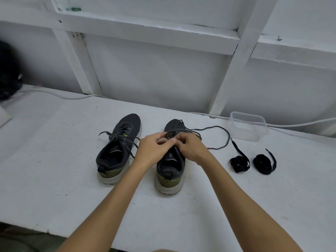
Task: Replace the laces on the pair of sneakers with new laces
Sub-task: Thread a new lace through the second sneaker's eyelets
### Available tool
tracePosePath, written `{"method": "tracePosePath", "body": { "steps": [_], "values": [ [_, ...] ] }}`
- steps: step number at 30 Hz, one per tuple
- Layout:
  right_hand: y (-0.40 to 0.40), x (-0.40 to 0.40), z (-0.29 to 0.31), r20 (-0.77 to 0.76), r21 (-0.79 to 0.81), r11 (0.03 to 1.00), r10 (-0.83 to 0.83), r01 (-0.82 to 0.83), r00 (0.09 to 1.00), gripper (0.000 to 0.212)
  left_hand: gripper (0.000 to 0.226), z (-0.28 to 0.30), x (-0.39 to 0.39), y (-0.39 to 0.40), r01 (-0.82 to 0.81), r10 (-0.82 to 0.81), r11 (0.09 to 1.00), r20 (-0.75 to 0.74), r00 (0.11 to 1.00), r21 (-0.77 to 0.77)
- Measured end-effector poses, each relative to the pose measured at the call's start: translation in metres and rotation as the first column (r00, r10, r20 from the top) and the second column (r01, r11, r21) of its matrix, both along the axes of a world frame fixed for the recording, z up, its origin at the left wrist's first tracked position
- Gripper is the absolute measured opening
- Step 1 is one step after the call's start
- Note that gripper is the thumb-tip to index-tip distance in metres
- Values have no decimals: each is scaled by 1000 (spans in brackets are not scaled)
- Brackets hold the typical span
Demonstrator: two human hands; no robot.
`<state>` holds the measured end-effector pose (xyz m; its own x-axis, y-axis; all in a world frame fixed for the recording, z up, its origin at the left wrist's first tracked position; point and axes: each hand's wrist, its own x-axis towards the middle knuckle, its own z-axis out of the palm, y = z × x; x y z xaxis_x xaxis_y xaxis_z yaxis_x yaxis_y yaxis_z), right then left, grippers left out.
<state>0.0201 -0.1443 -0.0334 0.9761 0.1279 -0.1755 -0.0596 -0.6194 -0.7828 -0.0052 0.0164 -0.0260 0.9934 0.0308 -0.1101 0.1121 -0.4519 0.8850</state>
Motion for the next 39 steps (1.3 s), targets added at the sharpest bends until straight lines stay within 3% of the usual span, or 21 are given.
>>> {"method": "tracePosePath", "body": {
  "steps": [2,4,7,9,11,15,18,23,24,25,26,27,28,29,31,33,34,36,37,38,39],
  "values": [
    [1,-2,-2,69,-40,999,5,-2,998,14,26,-1,-2,-4,-29,26,997,43,999,71],
    [0,-5,1,31,142,985,-103,98,994,15,30,0,-1,-5,-93,86,987,57,995,134],
    [-16,-8,8,-137,540,798,-229,267,964,18,24,0,-2,-5,-137,134,983,30,991,123],
    [-30,-8,15,-177,666,668,-290,332,940,20,20,2,-3,-6,-130,130,985,9,991,110],
    [-39,-4,22,-197,695,628,-300,349,933,22,20,3,-3,-8,-102,104,987,-11,994,122],
    [-39,4,35,-204,671,689,-183,273,962,21,43,10,-6,-20,45,-28,989,-126,992,137],
    [-28,7,48,-199,699,671,-152,249,968,24,50,1,-7,-27,109,-67,975,-211,975,195],
    [-23,19,77,-174,937,245,-286,248,942,26,33,-2,-5,-24,160,-95,961,-273,957,224],
    [-24,19,78,-169,921,288,-315,263,934,24,34,-1,-5,-24,163,-99,961,-274,957,221],
    [-25,19,76,-131,855,437,-341,280,931,21,36,-2,-5,-24,164,-102,963,-272,957,215],
    [-26,17,71,-58,702,656,-336,278,940,20,40,-3,-4,-23,164,-105,965,-270,957,204],
    [-28,14,65,26,455,860,-273,232,962,21,46,-3,-4,-23,163,-108,967,-266,958,194],
    [-29,11,59,78,169,976,-156,141,985,24,54,-3,-4,-23,163,-108,967,-265,958,194],
    [-31,9,54,73,-79,997,-18,24,997,27,61,-4,-4,-22,166,-110,966,-262,959,200],
    [-33,9,47,-47,-391,902,178,-182,983,26,72,-3,-5,-22,174,-117,966,-273,955,194],
    [-35,13,42,-88,-485,840,230,-244,969,13,77,-4,-5,-22,180,-123,965,-280,952,188],
    [-35,14,43,-56,-411,884,220,-223,974,9,75,-5,-4,-21,181,-123,964,-276,953,195],
    [-33,13,49,65,49,995,85,-88,994,17,71,-6,-3,-21,184,-124,960,-269,955,211],
    [-33,13,57,67,370,929,-30,3,997,19,70,-6,-3,-21,185,-124,960,-274,954,211],
    [-33,15,65,2,617,782,-108,84,994,20,68,-5,-3,-21,183,-120,961,-284,951,207],
    [-33,15,71,-70,744,652,-141,146,988,19,60,-4,-3,-21,180,-117,962,-287,951,204]
  ]
}}
